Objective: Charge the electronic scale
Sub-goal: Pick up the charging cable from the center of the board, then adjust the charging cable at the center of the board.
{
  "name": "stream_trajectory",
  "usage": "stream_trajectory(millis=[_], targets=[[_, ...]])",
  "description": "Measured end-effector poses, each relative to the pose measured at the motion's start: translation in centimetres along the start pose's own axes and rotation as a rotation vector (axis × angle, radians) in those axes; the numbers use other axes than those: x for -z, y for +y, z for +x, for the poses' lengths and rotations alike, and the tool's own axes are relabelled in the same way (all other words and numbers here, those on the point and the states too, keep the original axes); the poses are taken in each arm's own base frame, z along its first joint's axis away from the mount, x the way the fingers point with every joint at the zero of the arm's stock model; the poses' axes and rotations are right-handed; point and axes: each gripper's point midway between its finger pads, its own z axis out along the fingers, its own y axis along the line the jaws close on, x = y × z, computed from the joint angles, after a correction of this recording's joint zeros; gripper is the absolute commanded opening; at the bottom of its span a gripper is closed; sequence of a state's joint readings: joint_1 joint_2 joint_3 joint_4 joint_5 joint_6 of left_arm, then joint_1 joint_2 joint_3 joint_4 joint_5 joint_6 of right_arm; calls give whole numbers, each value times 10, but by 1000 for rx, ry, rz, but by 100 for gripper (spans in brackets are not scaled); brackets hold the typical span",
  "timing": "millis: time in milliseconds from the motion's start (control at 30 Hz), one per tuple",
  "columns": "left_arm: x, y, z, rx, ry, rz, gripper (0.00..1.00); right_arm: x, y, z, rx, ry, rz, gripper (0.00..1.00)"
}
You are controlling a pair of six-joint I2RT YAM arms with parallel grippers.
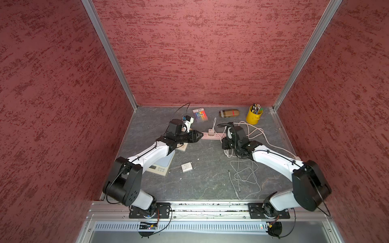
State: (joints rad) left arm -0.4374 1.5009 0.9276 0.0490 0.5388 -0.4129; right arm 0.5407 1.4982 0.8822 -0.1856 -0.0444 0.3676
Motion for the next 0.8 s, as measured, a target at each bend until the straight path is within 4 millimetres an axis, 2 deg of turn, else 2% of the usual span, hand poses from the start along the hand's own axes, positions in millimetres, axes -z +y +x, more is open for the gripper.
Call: stream_trajectory(millis=[100,200,333,500,567,733,767,800], targets=[[-11,-23,4,-30,4,78,52,0,1,28,-14,62,-52,0],[-33,-37,15,-10,23,144,51,8,11,29,-19,51,-115,0],[-72,-29,44,100,101,157,52,4,23,23,-20,31,-177,0],[-101,-14,71,214,155,144,50,-15,21,39,-47,86,-191,0],[-104,-13,73,229,158,144,42,-17,21,42,-52,96,-194,0],[-106,-9,62,227,135,116,5,-18,21,39,-52,79,-197,0],[-106,-6,62,225,134,105,0,-17,20,39,-51,70,-192,0],[-105,-1,62,226,135,89,0,-15,18,39,-51,58,-184,0]])
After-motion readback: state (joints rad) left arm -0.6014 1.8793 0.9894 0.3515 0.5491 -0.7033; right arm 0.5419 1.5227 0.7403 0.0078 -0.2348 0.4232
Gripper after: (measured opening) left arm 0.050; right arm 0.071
